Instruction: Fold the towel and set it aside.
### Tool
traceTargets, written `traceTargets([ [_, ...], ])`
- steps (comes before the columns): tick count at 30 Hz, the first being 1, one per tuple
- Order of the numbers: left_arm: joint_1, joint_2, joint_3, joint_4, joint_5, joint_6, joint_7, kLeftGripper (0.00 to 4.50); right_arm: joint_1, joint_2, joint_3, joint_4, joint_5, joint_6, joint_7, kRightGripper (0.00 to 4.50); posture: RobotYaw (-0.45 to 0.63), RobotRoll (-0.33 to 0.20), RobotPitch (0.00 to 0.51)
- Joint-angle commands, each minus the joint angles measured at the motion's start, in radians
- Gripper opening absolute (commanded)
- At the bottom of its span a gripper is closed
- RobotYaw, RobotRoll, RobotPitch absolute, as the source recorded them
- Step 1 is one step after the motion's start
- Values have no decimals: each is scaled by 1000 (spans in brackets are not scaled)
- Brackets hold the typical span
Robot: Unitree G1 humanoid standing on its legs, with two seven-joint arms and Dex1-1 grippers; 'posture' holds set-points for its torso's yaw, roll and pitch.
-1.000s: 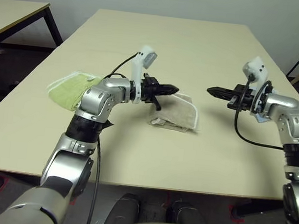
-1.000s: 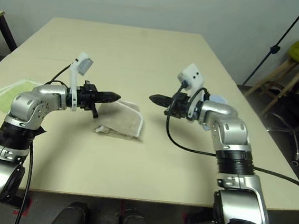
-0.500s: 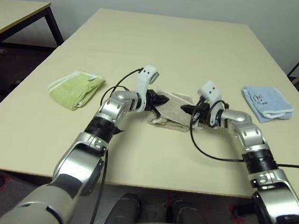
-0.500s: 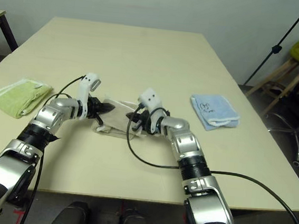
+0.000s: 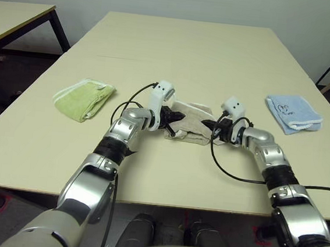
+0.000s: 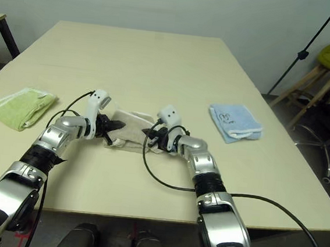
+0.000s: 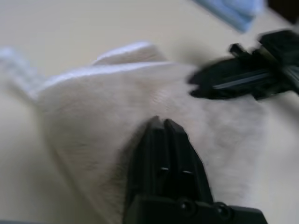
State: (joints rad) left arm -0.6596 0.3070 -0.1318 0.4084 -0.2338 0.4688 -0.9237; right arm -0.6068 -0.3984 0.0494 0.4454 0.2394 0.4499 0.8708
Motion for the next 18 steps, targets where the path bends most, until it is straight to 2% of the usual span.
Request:
traceTargets([
  [1,17,32,44,-56,-66,-8,-78,1620,-6,-27,-54,-117,38,206,-82,2079,22,0,42],
  [4,32,84,85,-68,-114,-78,-178,2664,-28,-48,-109,-222,85,451,-160,3208,22,0,43],
  [7,36,132,105,-41,-131,-143,-257,3665,-81,-57,-162,-240,174,760,-177,4309,22,0,43],
  [8,36,147,109,-31,-135,-160,-282,4052,-102,-49,-189,-222,194,836,-191,4500,22,0,43],
  [9,38,163,115,-22,-144,-179,-318,4388,-124,-39,-221,-197,210,903,-207,4500,22,0,43],
  [13,41,215,117,7,-157,-203,-415,4450,-174,12,-322,-146,237,1066,-269,4500,28,0,42],
  [18,62,263,105,-21,-176,-184,-512,4450,-162,81,-342,-121,225,1119,-338,4500,34,0,40],
])
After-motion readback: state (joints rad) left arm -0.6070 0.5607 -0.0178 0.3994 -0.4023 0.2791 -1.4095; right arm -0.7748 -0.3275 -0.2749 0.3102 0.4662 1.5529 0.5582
